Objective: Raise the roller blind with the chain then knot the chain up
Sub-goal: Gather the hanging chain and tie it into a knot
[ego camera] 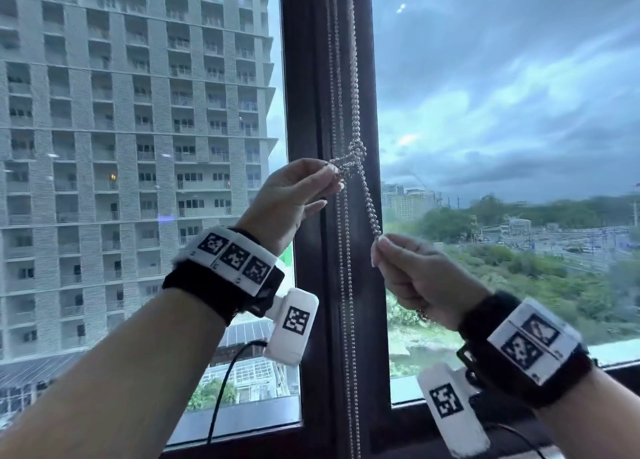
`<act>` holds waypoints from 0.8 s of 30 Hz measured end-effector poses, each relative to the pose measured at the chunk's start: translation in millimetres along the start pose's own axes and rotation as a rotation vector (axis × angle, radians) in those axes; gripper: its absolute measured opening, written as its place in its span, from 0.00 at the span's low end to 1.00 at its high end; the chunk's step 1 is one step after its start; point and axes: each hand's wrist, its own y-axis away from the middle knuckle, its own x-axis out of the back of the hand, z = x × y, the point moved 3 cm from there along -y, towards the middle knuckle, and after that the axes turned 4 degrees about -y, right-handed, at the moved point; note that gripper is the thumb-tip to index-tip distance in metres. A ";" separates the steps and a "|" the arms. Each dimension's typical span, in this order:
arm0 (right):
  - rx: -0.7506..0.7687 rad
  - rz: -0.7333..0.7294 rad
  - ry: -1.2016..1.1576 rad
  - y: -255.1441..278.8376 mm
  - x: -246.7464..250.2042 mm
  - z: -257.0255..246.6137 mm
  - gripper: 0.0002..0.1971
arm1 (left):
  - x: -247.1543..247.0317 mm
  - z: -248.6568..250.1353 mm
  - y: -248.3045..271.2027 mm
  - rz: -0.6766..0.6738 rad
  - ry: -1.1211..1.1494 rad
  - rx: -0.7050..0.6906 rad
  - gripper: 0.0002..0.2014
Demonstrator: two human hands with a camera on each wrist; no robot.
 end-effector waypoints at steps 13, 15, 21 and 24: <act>-0.046 0.088 0.058 1.3 -23.8 58.0 0.16 | -16.6 26.3 12.5 0.107 -0.891 -0.720 0.11; -0.039 0.089 0.061 2.5 -22.9 57.3 0.15 | -27.2 30.5 16.6 -0.060 -1.443 -0.990 0.19; -0.035 0.049 0.029 7.1 -12.8 48.8 0.15 | -29.6 27.3 3.1 -0.446 -1.783 -1.044 0.04; 0.073 0.149 -0.024 6.2 -0.5 31.1 0.09 | -26.3 37.9 -4.5 -0.379 -1.440 -0.805 0.02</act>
